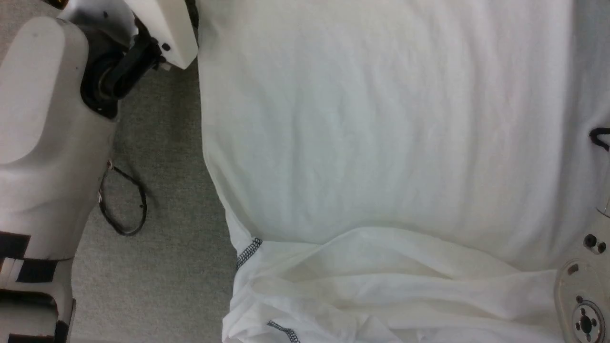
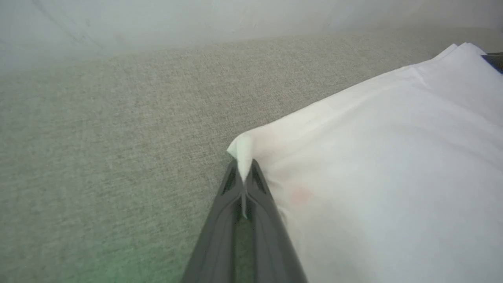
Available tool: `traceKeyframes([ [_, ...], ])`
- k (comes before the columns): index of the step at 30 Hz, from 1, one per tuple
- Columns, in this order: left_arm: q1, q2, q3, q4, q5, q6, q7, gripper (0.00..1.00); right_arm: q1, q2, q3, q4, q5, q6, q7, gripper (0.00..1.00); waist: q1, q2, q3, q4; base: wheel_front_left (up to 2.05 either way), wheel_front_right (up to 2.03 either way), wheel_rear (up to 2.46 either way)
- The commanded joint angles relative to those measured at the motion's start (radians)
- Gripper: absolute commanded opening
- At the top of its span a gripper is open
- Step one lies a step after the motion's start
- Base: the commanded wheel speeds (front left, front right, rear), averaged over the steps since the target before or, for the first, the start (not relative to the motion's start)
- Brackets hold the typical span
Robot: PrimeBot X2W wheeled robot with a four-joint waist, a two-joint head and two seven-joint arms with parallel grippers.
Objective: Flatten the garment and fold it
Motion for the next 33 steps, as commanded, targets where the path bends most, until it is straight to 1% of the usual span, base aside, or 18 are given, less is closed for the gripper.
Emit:
traceKeyframes([
  [1,0.007,0.013,-0.012,0.026,-0.005,0.001,0.006,0.00,0.017,0.004,-0.003,0.023,0.003,-0.001,0.017,0.00,0.0000,0.0000,-0.005,0.000,0.00,0.00,0.00],
  [5,-0.003,0.028,-0.010,0.035,-0.010,0.001,-0.020,0.00,0.007,0.004,0.004,0.009,0.014,-0.001,-0.019,0.00,0.0000,0.0000,-0.024,-0.008,0.00,0.00,0.00],
  [9,-0.021,0.045,0.018,0.037,0.000,0.004,-0.094,0.00,-0.009,0.004,0.007,0.001,0.027,-0.001,-0.070,0.00,0.0000,0.0000,-0.050,-0.019,0.00,0.00,0.00],
  [15,-0.051,0.063,0.078,0.050,0.038,0.047,-0.243,0.00,-0.031,0.004,-0.017,-0.002,0.041,-0.001,-0.135,0.00,0.0000,0.0000,-0.104,-0.037,0.00,0.00,0.00],
  [21,-0.039,0.064,0.083,0.061,0.049,0.040,-0.331,0.00,-0.013,0.004,-0.017,0.007,0.079,-0.001,-0.186,0.00,0.0000,0.0000,-0.172,-0.044,0.00,0.00,0.00],
  [24,-0.004,0.073,0.067,0.048,0.057,0.029,-0.366,0.00,0.029,-0.003,-0.002,-0.014,0.118,-0.001,-0.213,0.00,0.0000,0.0000,-0.219,-0.041,0.00,0.00,0.00],
  [27,0.060,0.087,0.051,0.011,0.057,0.020,-0.405,0.00,0.109,-0.021,0.026,-0.055,0.176,-0.001,-0.227,0.00,0.0000,0.0000,-0.274,-0.033,0.00,0.00,0.00],
  [31,0.197,0.119,0.019,-0.080,0.069,0.015,-0.454,0.00,0.270,-0.043,0.050,-0.145,0.265,-0.001,-0.223,0.00,0.0000,0.0000,-0.351,-0.014,0.00,0.00,0.00],
  [33,0.282,0.135,0.012,-0.137,0.070,0.023,-0.474,0.00,0.364,-0.046,0.050,-0.201,0.308,-0.001,-0.215,0.00,0.0000,0.0000,-0.386,-0.005,0.00,0.00,0.00],
])
